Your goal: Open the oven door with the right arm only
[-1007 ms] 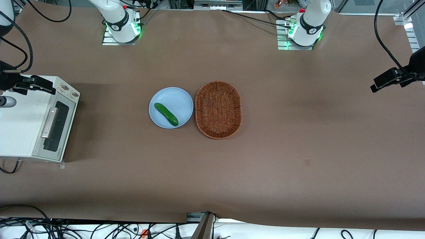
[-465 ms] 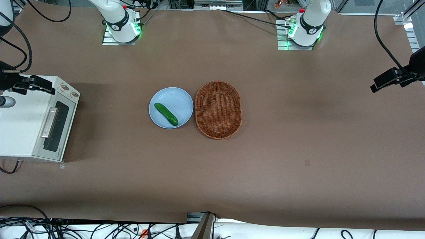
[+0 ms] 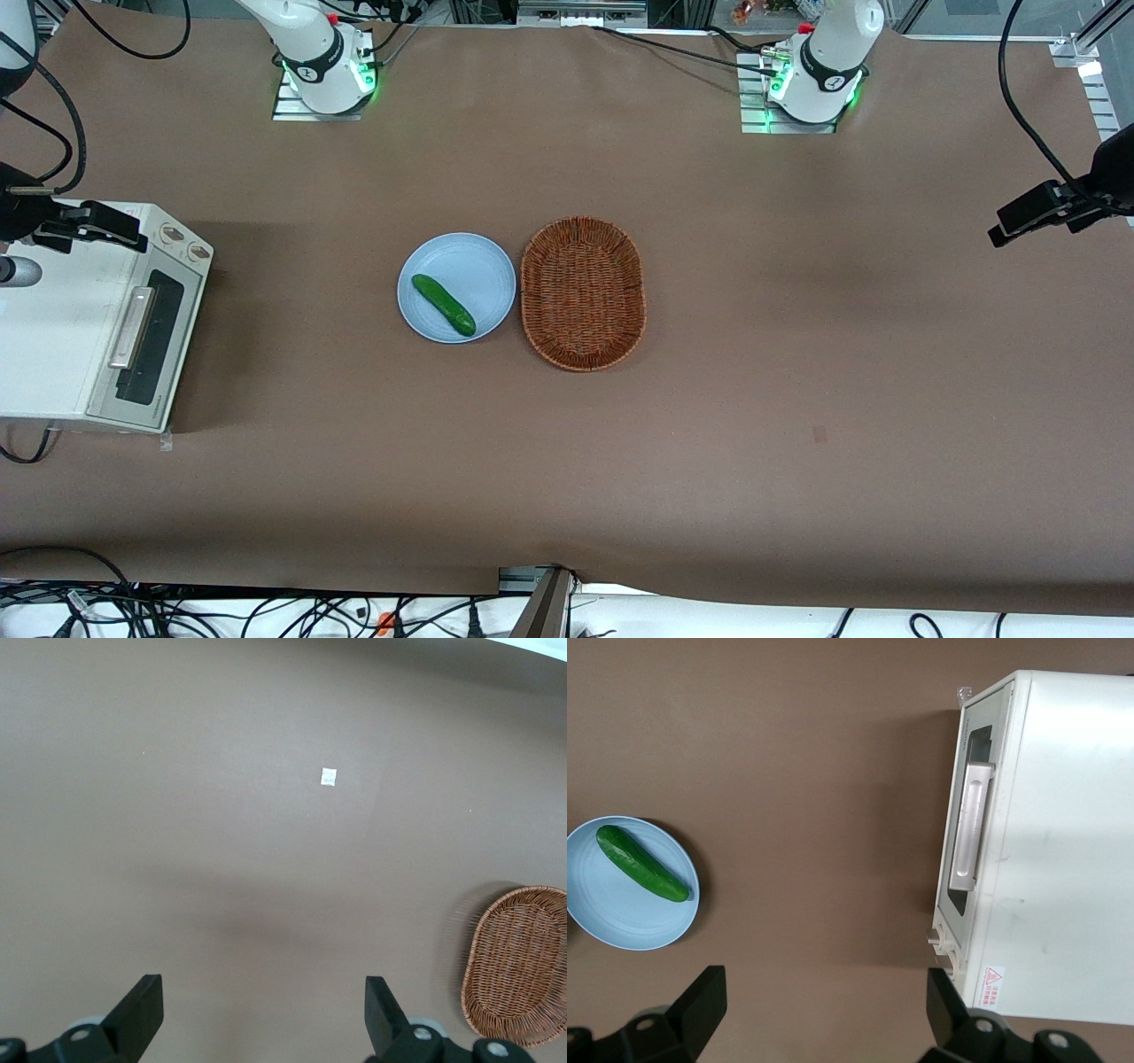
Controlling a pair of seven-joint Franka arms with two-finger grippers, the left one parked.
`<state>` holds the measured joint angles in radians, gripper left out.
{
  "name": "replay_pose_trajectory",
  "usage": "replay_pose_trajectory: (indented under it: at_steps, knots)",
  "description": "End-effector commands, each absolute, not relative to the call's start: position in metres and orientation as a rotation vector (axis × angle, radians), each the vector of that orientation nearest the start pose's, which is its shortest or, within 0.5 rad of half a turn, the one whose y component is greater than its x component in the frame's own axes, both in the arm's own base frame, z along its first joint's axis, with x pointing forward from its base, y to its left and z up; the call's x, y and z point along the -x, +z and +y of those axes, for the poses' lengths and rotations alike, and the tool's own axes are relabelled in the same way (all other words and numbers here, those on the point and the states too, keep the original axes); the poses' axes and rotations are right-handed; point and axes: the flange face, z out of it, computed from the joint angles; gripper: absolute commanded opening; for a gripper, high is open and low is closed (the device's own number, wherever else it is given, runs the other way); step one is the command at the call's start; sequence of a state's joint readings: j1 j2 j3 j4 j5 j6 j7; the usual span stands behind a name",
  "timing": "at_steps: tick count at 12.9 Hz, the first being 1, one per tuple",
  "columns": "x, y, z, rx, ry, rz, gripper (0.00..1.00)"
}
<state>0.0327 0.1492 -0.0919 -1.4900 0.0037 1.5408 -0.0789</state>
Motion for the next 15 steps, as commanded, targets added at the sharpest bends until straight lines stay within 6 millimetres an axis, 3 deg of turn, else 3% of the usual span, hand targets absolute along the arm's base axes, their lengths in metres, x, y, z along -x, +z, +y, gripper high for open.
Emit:
replay_pose_trajectory:
  at_steps: [1, 9, 11, 12, 15]
  knots:
    - [-0.591, 0.577, -0.027, 3.137, 0.163, -0.039, 1.00]
    - [-0.592, 0.573, -0.022, 3.161, 0.179, -0.059, 1.00]
    - [-0.595, 0.566, -0.007, 3.224, 0.211, -0.119, 1.00]
    - [-0.597, 0.561, -0.001, 3.234, 0.226, -0.140, 0.97]
    - [-0.602, 0.527, 0.009, 3.225, 0.346, -0.172, 0.62]
